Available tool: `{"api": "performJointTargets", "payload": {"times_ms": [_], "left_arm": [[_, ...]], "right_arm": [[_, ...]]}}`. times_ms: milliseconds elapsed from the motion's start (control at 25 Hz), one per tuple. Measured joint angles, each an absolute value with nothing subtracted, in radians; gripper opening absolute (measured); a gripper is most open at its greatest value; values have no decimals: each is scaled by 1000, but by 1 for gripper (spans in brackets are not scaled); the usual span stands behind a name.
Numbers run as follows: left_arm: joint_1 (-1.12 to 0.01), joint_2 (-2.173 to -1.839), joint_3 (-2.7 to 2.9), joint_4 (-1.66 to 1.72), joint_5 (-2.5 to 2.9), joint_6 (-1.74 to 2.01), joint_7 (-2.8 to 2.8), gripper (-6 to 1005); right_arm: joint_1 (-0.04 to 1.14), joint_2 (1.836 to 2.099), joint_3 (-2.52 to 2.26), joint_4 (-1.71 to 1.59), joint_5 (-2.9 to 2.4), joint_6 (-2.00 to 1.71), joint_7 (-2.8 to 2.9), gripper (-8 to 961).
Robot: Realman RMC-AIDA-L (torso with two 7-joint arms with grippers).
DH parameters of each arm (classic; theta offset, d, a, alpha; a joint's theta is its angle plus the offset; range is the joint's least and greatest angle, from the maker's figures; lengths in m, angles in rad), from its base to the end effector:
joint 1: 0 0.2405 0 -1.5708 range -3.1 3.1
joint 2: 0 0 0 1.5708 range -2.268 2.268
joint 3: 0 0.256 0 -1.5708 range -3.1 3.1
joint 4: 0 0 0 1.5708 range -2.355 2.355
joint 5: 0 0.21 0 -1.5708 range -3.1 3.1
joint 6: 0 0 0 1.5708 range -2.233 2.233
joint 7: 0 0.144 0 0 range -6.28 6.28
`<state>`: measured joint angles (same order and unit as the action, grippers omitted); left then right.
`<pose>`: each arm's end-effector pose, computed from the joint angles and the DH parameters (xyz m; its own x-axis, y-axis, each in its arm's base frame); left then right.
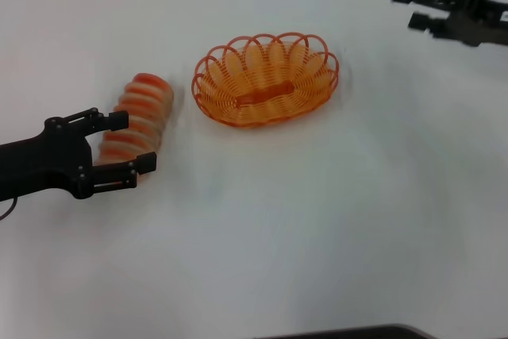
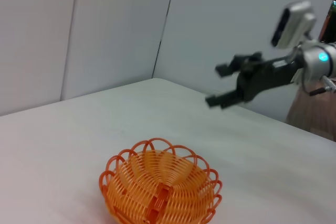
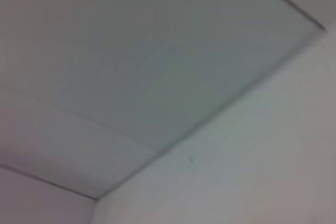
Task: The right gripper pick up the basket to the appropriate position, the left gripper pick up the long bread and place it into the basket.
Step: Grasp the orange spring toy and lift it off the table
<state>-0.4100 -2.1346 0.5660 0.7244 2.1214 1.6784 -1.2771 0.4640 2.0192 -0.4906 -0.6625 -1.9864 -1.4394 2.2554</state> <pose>-0.2913 0.2815 -0.0040 0.7923 0.3450 0.5033 0.4651 -0.8754 -0.1321 0.3174 0.3379 0.0562 -0.0209 -0.7557 -0.6546 -0.9618 -0.1635 0.2195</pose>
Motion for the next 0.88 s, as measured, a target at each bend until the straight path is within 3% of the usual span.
{"api": "performJointTargets", "payload": {"times_ms": [160, 320, 880], "left_arm": [[-412, -2139, 566, 718, 2121, 1668, -1279, 866], [-414, -2137, 566, 694, 2121, 1647, -1279, 865], [-407, -2137, 567, 668, 2127, 1601, -1279, 865]], "right_arm": [[422, 2014, -484, -675, -1892, -1556, 1935, 938], [395, 2018, -497, -676, -1924, -1631, 1609, 933], [384, 2081, -529, -676, -2180, -1577, 1149, 928]]}}
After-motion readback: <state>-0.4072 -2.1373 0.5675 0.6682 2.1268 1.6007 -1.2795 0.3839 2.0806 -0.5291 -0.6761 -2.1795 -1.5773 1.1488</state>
